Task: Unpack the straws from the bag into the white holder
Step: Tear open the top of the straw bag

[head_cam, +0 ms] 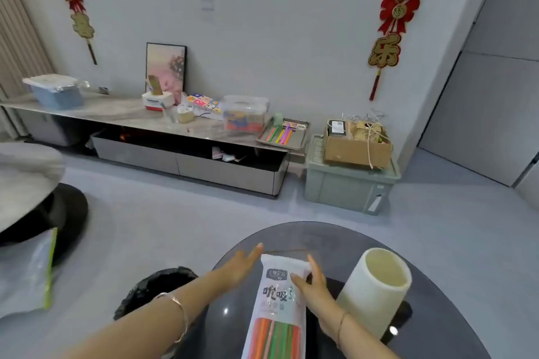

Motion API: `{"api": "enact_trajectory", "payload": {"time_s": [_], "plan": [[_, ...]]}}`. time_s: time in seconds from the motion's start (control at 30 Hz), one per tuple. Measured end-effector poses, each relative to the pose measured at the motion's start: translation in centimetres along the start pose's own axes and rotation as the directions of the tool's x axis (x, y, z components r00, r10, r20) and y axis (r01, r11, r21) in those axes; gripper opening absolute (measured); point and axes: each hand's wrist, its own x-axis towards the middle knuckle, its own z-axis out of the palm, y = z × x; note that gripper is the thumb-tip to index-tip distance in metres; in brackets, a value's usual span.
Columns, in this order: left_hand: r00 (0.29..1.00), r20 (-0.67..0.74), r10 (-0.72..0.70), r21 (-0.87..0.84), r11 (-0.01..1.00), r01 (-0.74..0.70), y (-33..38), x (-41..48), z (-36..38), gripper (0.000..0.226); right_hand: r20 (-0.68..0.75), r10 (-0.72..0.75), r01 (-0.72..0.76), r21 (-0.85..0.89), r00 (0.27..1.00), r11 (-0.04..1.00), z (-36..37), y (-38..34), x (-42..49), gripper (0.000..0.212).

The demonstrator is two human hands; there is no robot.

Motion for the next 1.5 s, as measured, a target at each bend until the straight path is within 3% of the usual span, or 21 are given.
{"api": "enact_trajectory", "payload": {"time_s": [0.1, 0.2, 0.33, 0.47, 0.6, 0.73, 0.83, 0.97, 1.1, 1.17, 1.27, 1.5], "plan": [[0.993, 0.119, -0.018, -0.072, 0.997, 0.027, -1.1, 2.3, 2.0, 0.069, 0.005, -0.056, 0.056, 0.032, 0.998, 0.998, 1.0, 2.4, 1.7, 0.067], [0.98, 0.191, 0.056, -0.219, 0.976, -0.013, -1.3, 2.8, 3.5, 0.062, 0.009, -0.126, 0.126, 0.046, 0.992, 0.991, 1.6, 4.0, 2.5, 0.065], [0.984, 0.1, 0.149, -0.382, 0.919, -0.1, -1.4, 2.2, 3.9, 0.046, 0.019, -0.172, 0.169, 0.114, 0.985, 0.979, 1.9, 3.5, 1.7, 0.057], [0.96, -0.086, 0.267, -0.368, 0.887, -0.28, -0.7, -0.4, 3.5, 0.025, 0.041, -0.202, 0.186, 0.242, 0.979, 0.952, 1.9, 1.1, -1.2, 0.047], [0.845, -0.315, 0.431, -0.332, 0.784, -0.524, 0.6, -5.2, 2.1, 0.013, 0.015, -0.316, 0.299, 0.278, 0.949, 0.913, 1.4, -3.0, -5.3, 0.045], [0.682, -0.457, 0.57, -0.294, 0.627, -0.721, 2.1, -11.2, 1.9, 0.007, 0.011, -0.487, 0.481, 0.149, 0.873, 0.864, 0.1, -6.8, -10.4, 0.046], [0.61, -0.438, 0.661, -0.276, 0.547, -0.79, 2.7, -14.3, 2.4, 0.017, 0.01, -0.549, 0.545, 0.105, 0.836, 0.831, -0.6, -8.1, -13.1, 0.046], [0.569, -0.382, 0.728, -0.276, 0.498, -0.822, 2.6, -17.7, 4.0, 0.024, -0.032, -0.547, 0.546, 0.147, 0.836, 0.825, -2.2, -7.8, -16.7, 0.033], [0.59, -0.26, 0.764, -0.306, 0.514, -0.801, 1.9, -19.8, 5.2, 0.03, -0.09, -0.535, 0.542, 0.17, 0.84, 0.823, -3.1, -6.9, -19.1, 0.028], [0.651, -0.171, 0.739, -0.355, 0.57, -0.741, 2.2, -20.7, 5.5, 0.045, -0.085, -0.519, 0.525, 0.176, 0.851, 0.833, -3.5, -6.4, -20.1, 0.029], [0.751, -0.113, 0.651, -0.44, 0.644, -0.625, 2.9, -21.9, 5.5, 0.05, -0.082, -0.512, 0.518, 0.179, 0.855, 0.836, -4.3, -5.8, -21.0, 0.026], [0.781, -0.043, 0.623, -0.408, 0.703, -0.583, 3.3, -23.7, 5.8, 0.035, 0.022, -0.535, 0.523, 0.184, 0.845, 0.833, -5.8, -5.0, -23.4, 0.033]]}}
